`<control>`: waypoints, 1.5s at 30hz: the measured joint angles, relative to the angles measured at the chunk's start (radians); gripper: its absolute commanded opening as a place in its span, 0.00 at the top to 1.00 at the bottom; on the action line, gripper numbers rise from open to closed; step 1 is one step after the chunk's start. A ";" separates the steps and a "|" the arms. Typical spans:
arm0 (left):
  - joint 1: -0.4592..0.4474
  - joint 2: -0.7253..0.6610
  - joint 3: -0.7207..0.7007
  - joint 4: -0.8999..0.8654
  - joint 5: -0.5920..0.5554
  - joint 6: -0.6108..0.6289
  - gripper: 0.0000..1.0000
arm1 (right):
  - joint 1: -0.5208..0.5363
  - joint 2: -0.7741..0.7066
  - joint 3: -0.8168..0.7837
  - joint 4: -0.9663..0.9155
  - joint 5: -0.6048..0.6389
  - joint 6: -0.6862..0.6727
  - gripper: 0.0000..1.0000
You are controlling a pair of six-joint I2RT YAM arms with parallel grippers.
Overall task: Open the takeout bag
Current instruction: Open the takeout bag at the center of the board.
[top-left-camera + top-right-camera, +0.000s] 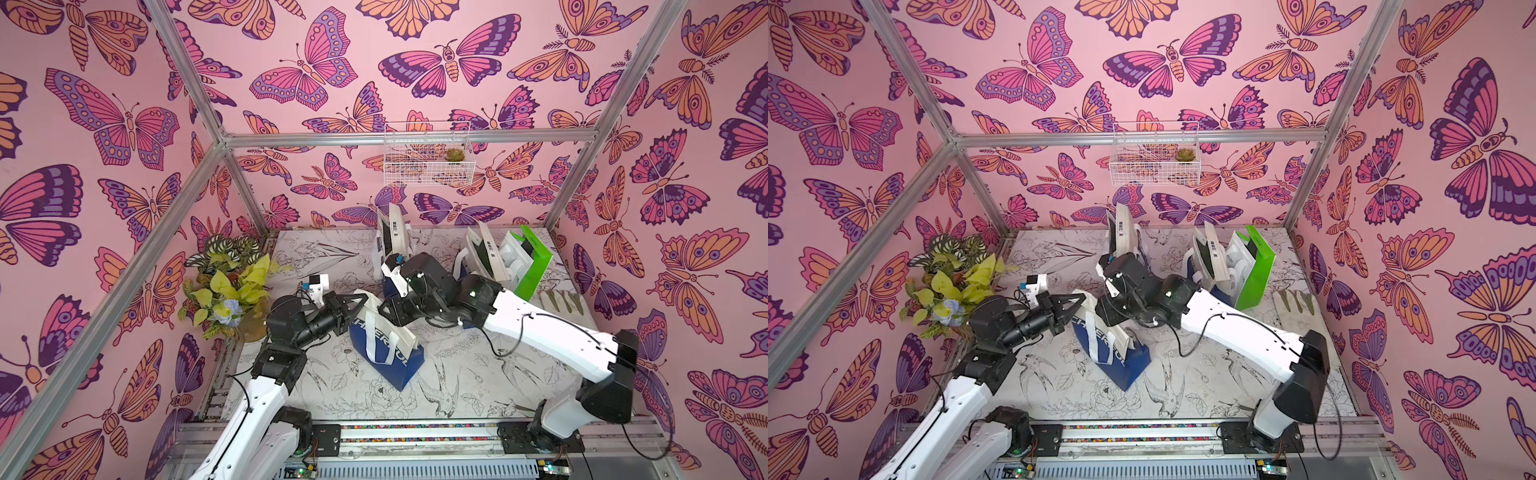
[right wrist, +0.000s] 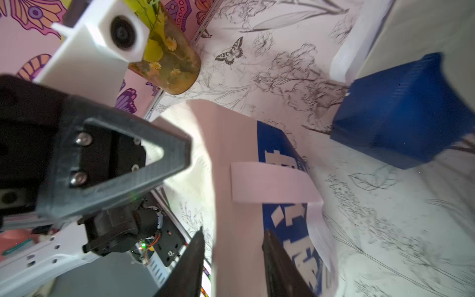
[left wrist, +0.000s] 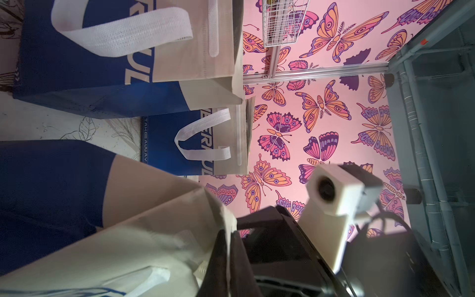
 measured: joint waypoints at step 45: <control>-0.167 -0.126 0.085 -0.298 -0.250 -0.152 1.00 | 0.270 0.041 -0.246 0.385 0.805 -0.315 0.35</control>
